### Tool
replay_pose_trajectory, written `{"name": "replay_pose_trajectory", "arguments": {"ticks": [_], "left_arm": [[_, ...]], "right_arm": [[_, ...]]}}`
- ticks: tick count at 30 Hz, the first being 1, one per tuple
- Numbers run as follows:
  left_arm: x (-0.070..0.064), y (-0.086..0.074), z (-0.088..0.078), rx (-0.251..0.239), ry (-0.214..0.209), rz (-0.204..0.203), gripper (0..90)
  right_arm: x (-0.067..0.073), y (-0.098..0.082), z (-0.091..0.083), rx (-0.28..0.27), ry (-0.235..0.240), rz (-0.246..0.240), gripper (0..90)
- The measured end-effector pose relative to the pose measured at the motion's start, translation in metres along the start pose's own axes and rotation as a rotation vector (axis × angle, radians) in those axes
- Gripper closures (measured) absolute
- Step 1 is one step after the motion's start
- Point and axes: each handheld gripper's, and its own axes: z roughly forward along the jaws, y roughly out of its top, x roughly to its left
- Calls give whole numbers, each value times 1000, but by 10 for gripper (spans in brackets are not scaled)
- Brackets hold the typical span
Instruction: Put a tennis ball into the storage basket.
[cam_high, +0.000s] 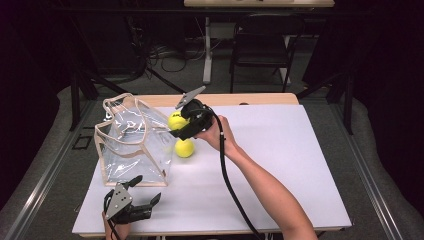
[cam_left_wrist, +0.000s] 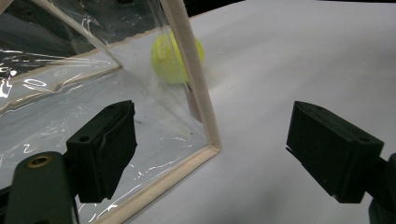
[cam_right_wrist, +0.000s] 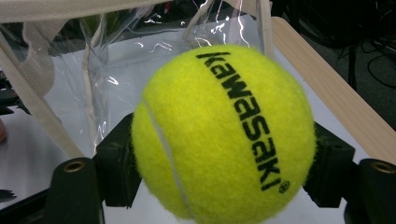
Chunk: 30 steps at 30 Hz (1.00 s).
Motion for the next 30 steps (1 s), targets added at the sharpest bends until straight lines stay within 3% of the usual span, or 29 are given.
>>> {"name": "replay_pose_trajectory", "arguments": {"ticks": [30], "left_arm": [[1, 0, 0, 0, 0, 5, 158]], "right_arm": [[-4, 16, -5, -32, 2, -5, 266]]}}
